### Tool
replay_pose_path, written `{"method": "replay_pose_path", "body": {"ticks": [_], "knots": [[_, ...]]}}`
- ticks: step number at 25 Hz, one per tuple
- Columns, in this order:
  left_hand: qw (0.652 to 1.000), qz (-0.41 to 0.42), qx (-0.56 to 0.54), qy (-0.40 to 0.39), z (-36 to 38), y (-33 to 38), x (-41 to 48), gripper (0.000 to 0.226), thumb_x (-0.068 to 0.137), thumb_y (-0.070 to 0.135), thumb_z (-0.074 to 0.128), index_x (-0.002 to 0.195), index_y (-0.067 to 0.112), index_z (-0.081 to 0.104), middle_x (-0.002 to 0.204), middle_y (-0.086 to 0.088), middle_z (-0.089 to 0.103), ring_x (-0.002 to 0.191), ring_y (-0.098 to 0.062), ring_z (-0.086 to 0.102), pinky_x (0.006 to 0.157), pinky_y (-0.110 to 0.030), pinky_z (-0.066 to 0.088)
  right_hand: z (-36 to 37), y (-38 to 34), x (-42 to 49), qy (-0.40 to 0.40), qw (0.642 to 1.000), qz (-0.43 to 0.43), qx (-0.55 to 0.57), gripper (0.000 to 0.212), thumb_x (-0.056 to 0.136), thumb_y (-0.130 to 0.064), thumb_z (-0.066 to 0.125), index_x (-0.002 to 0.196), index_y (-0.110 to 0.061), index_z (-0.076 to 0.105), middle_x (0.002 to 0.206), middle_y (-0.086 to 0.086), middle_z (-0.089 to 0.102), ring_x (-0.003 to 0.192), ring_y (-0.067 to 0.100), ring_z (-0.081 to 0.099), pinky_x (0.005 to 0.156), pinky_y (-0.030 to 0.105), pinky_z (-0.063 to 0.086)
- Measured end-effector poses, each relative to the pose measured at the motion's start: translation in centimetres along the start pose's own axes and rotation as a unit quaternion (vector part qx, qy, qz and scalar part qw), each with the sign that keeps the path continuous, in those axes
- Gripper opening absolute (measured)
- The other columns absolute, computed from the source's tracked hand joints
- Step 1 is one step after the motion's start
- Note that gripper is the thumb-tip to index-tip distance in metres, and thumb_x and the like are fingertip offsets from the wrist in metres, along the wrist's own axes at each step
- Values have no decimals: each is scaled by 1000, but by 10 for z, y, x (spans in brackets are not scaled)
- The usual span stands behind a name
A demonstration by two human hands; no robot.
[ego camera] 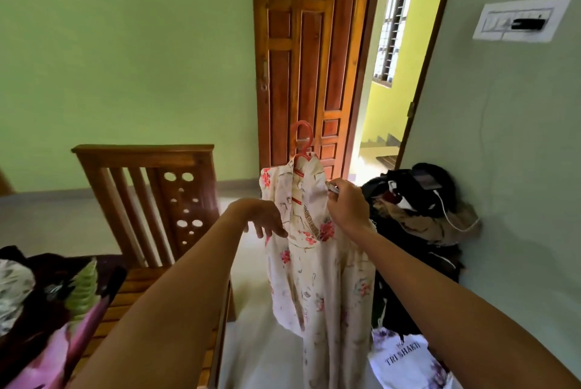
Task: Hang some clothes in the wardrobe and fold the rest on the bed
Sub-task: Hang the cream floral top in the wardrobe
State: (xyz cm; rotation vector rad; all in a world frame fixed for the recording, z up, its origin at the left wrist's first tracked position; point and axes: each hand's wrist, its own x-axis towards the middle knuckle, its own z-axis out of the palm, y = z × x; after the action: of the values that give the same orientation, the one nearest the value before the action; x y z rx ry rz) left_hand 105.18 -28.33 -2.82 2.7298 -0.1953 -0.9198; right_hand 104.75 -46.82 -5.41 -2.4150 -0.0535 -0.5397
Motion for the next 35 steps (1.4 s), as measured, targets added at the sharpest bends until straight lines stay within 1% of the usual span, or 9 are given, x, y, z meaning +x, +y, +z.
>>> {"method": "replay_pose_path", "body": {"ticks": [10, 13, 15, 18, 21, 24, 26, 30, 35], "knots": [[996, 0, -43, 74, -159, -19, 206, 52, 83, 30, 70, 130, 19, 50, 128, -8, 53, 105, -23, 60, 88, -37, 47, 102, 41, 233, 12, 998, 35, 40, 31, 94, -5, 46, 123, -4, 58, 117, 14, 63, 105, 30, 59, 85, 35, 47], [994, 6, -40, 100, -202, -28, 272, 50, 84, 30, 69, 129, 18, 51, 123, -2, 51, 87, -13, 58, 63, -18, 46, 139, 57, 313, 6, 999, 15, 46, 30, 92, -6, 48, 119, -4, 60, 115, 14, 64, 105, 31, 59, 86, 37, 48], [993, -10, -34, 114, -233, -31, 316, 50, 85, 30, 67, 130, 17, 51, 124, -2, 49, 90, -13, 58, 53, -14, 41, 166, 67, 373, -7, 999, -4, 49, 29, 89, -4, 48, 115, -4, 62, 111, 16, 65, 103, 33, 60, 85, 41, 50], [991, -37, -64, 115, -290, -41, 371, 50, 85, 33, 68, 130, 19, 51, 124, 1, 49, 91, -15, 59, 67, -24, 49, 201, 66, 468, -36, 996, -46, 62, 26, 85, 0, 47, 105, 0, 64, 103, 20, 66, 98, 36, 60, 80, 46, 51], [978, -51, -101, 176, -346, -63, 412, 47, 83, 32, 69, 125, 15, 55, 133, -2, 48, 87, -16, 59, 78, -30, 53, 234, 53, 546, -49, 994, -77, 64, 30, 83, 2, 48, 107, -2, 66, 106, 16, 66, 95, 33, 61, 76, 39, 49], [973, -88, -109, 185, -384, -90, 444, 47, 88, 27, 65, 129, 11, 51, 137, -4, 44, 100, -21, 61, 51, -12, 43, 277, 41, 599, -56, 992, -84, 72, 31, 84, 0, 48, 109, -7, 66, 110, 11, 66, 95, 29, 61, 75, 38, 50], [965, -108, -139, 196, -406, -114, 469, 46, 89, 22, 63, 131, 10, 50, 139, -5, 44, 110, -24, 58, 45, -9, 40, 314, 31, 633, -75, 990, -96, 76, 33, 85, 0, 48, 111, -7, 66, 113, 10, 66, 98, 28, 61, 76, 37, 49], [958, -141, -140, 208, -455, -178, 527, 46, 89, 24, 63, 132, 14, 49, 133, -4, 50, 97, -19, 59, 47, -14, 41, 389, 2, 698, -95, 984, -135, 72, 32, 85, -1, 47, 109, -9, 67, 112, 8, 66, 97, 29, 61, 71, 32, 46], [940, -190, -163, 231, -546, -283, 586, 53, 83, 38, 68, 130, 18, 51, 137, -4, 48, 114, -24, 55, 77, -27, 41, 492, -70, 797, -133, 973, -170, 77, 29, 84, -2, 45, 102, -9, 66, 103, 7, 65, 88, 29, 60, 64, 29, 41]]}}
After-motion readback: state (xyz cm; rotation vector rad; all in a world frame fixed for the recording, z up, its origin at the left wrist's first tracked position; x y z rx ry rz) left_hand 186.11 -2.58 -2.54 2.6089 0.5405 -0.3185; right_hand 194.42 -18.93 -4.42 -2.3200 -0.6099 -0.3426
